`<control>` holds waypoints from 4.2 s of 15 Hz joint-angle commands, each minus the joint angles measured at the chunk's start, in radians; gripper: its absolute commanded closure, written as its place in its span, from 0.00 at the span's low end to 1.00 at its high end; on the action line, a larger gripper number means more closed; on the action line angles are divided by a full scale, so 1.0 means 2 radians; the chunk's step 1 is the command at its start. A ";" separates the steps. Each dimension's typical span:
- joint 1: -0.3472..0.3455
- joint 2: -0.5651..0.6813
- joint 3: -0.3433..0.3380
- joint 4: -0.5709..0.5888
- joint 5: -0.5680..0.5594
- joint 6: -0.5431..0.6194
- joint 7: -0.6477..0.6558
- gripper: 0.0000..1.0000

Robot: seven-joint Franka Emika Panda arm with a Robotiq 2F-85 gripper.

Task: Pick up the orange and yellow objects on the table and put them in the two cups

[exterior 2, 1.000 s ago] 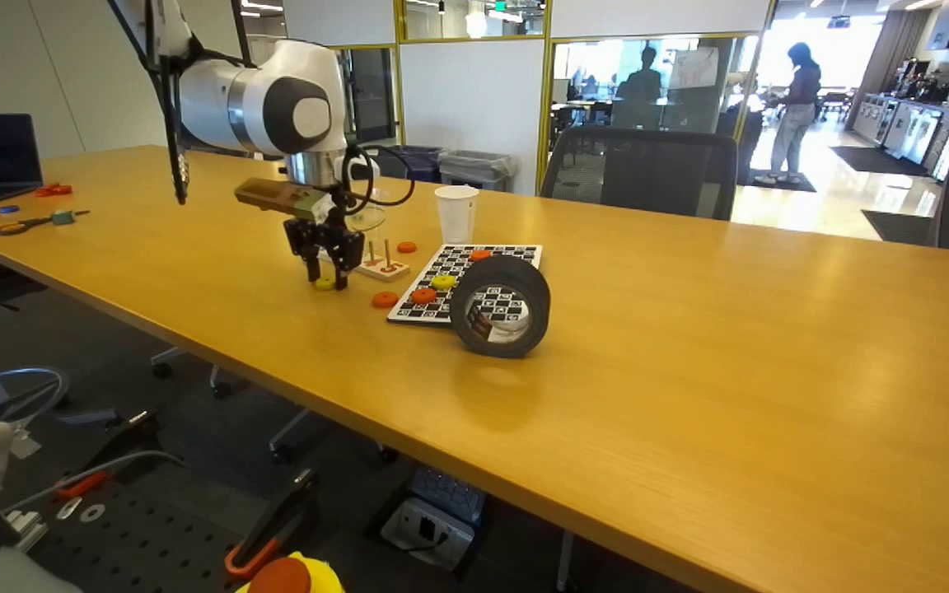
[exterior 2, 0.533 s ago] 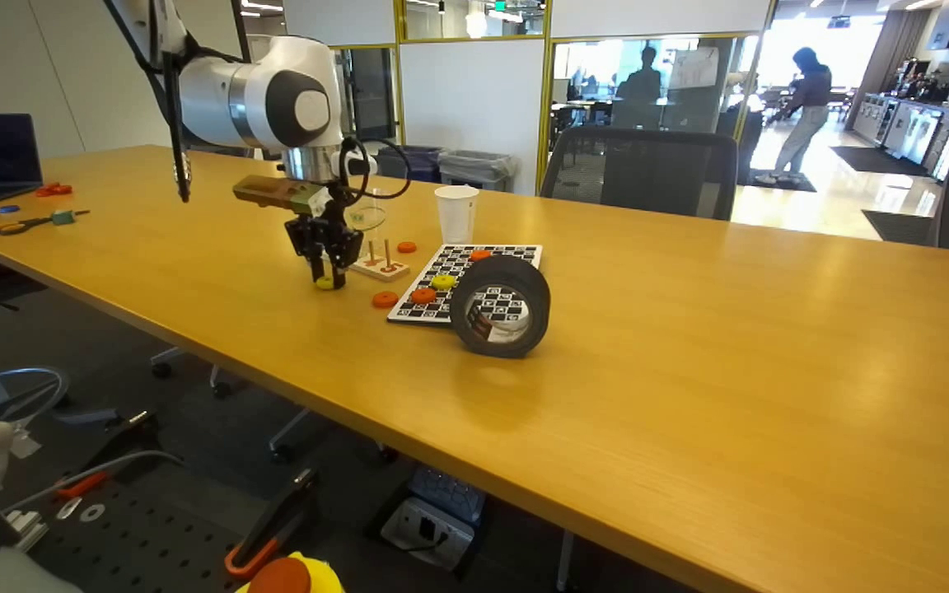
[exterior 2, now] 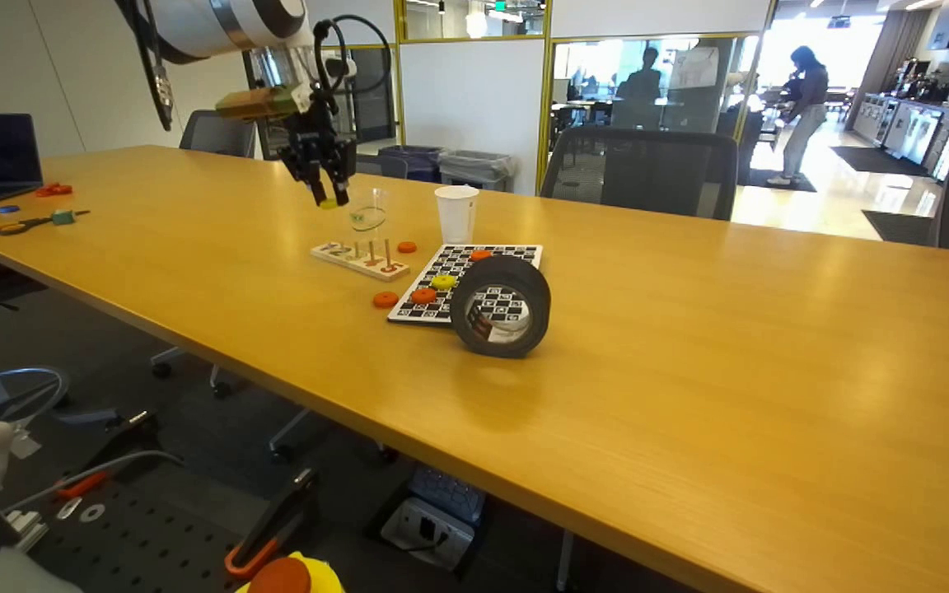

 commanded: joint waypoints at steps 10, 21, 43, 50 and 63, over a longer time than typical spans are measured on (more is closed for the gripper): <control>-0.040 0.134 0.013 0.206 0.062 -0.009 -0.111 0.82; -0.043 0.200 0.021 0.298 0.103 -0.063 -0.156 0.82; -0.046 0.216 -0.021 0.382 0.168 -0.169 0.061 0.00; -0.051 0.254 -0.043 0.408 0.199 -0.155 0.208 0.00; -0.061 0.320 -0.046 0.438 0.236 -0.116 0.432 0.00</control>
